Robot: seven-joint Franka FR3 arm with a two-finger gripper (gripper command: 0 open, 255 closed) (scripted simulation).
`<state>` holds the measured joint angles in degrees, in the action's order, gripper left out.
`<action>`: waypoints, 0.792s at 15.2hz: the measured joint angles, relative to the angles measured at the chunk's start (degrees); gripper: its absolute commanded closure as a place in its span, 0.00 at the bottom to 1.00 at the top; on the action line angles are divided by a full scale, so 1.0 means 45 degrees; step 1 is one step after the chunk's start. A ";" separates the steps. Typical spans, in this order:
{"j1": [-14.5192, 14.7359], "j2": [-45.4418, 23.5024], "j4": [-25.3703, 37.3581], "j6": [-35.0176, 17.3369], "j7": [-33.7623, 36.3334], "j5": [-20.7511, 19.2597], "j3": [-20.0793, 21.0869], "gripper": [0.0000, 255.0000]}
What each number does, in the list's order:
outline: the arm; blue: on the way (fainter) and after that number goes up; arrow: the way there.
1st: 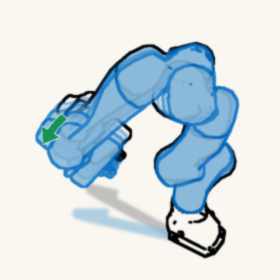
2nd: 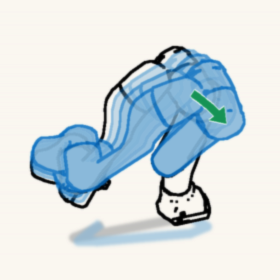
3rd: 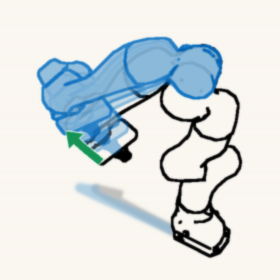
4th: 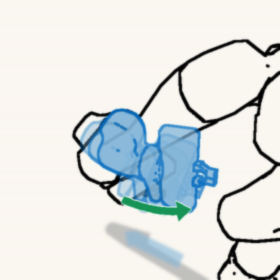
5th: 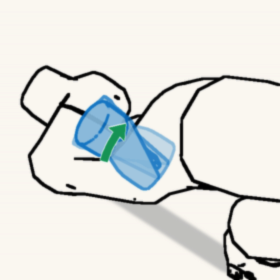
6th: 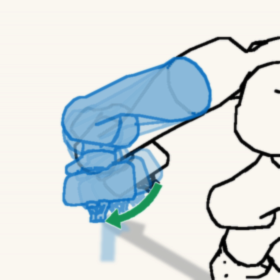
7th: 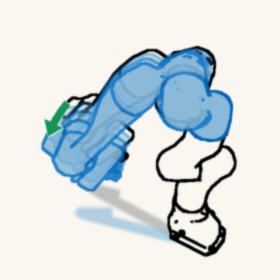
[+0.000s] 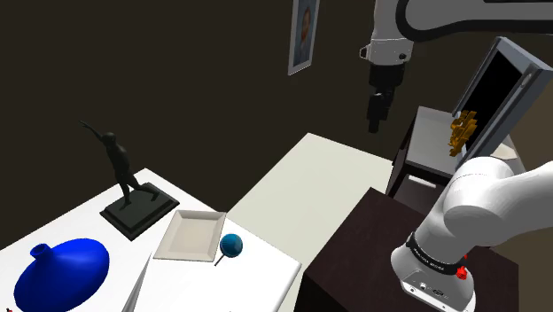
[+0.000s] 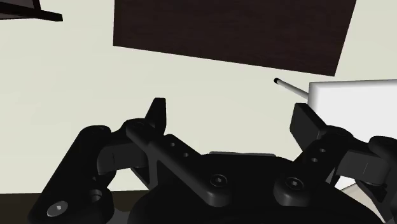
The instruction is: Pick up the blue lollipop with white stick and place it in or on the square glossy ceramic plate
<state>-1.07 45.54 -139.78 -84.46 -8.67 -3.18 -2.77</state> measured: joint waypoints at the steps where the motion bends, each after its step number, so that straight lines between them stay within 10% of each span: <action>1: 0.0000 0.0000 0.0000 0.0000 0.0000 0.0000 0.0000 0.00; 12: 0.0996 -0.1191 -0.1172 -0.2755 0.3248 0.2188 0.2659 0.00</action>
<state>3.41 40.18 -145.06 -96.86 5.95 6.67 9.19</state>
